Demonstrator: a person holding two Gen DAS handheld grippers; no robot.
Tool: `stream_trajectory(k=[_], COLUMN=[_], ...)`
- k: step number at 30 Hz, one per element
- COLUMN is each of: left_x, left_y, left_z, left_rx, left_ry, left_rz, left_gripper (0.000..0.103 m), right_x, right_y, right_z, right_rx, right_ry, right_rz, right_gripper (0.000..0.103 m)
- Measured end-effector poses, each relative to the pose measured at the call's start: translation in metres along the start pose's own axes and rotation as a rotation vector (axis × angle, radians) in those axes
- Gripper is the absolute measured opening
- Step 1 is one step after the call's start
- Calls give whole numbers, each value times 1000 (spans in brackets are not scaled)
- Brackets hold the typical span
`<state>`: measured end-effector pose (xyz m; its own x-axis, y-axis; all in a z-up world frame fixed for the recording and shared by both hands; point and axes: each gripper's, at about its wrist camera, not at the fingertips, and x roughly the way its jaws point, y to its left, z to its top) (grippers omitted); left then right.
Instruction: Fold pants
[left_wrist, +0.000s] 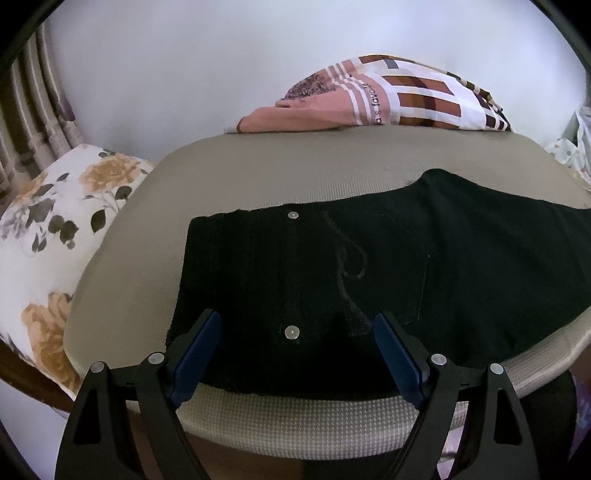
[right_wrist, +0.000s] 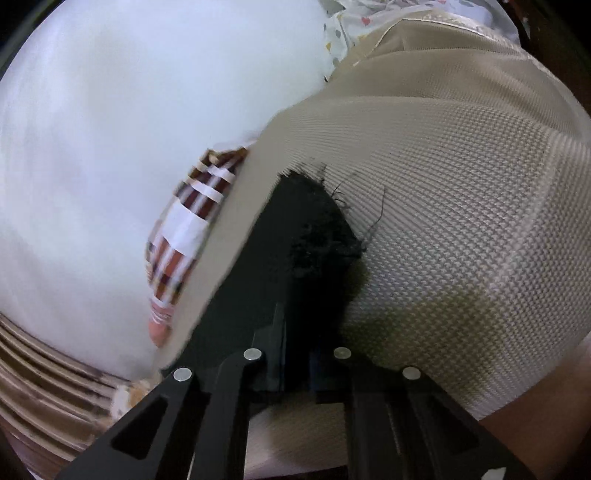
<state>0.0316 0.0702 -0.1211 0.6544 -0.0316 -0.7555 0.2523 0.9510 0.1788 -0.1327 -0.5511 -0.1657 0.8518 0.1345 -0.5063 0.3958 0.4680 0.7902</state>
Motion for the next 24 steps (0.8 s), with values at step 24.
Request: stream_trajectory(k=[24], left_x=[6], left_y=[-3], left_z=[-5], left_rx=[14], left_ry=[29], left_rz=[-14], left_gripper=[85], right_x=[4], right_y=[-7], right_z=[3], right_rx=[77], right_ry=[-14], right_rz=[-32], right_gripper=[5])
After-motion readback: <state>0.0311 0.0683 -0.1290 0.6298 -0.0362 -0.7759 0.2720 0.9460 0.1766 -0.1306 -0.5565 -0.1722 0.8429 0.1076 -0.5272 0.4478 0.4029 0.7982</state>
